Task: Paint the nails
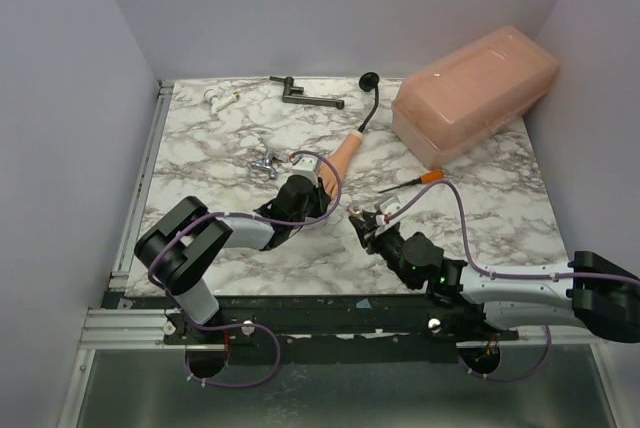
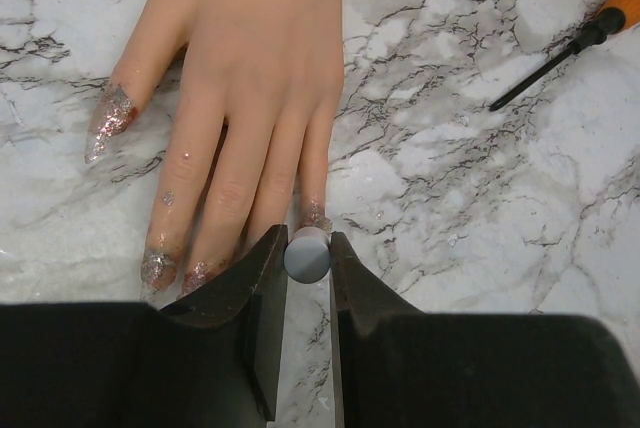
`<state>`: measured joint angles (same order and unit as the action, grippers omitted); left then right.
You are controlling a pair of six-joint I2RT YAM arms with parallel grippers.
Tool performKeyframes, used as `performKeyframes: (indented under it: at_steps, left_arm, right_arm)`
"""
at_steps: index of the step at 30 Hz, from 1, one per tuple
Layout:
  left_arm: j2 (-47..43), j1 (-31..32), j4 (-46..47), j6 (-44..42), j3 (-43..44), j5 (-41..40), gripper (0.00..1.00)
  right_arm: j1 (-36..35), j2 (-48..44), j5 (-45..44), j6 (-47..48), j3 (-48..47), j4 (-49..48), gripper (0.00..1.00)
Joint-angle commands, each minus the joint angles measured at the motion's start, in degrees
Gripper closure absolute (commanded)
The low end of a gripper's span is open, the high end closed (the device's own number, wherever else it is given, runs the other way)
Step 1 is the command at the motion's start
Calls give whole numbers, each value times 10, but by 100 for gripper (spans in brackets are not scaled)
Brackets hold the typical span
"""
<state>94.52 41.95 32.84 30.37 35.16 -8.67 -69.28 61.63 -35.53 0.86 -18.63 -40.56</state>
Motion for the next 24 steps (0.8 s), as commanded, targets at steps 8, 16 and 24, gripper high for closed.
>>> performKeyframes:
  at_steps: [8, 16, 24]
  left_arm:
    - [-26, 2, -19, 16, -19, -22, 100]
    - [-41, 6, -17, 16, -30, -24, 100]
    - [-50, 9, 21, -6, -38, -23, 100]
  right_arm:
    - [2, -6, -13, -7, -10, -8, 99]
    - [2, -5, -13, -7, -10, -8, 99]
    - [2, 2, -15, -7, -15, -8, 99]
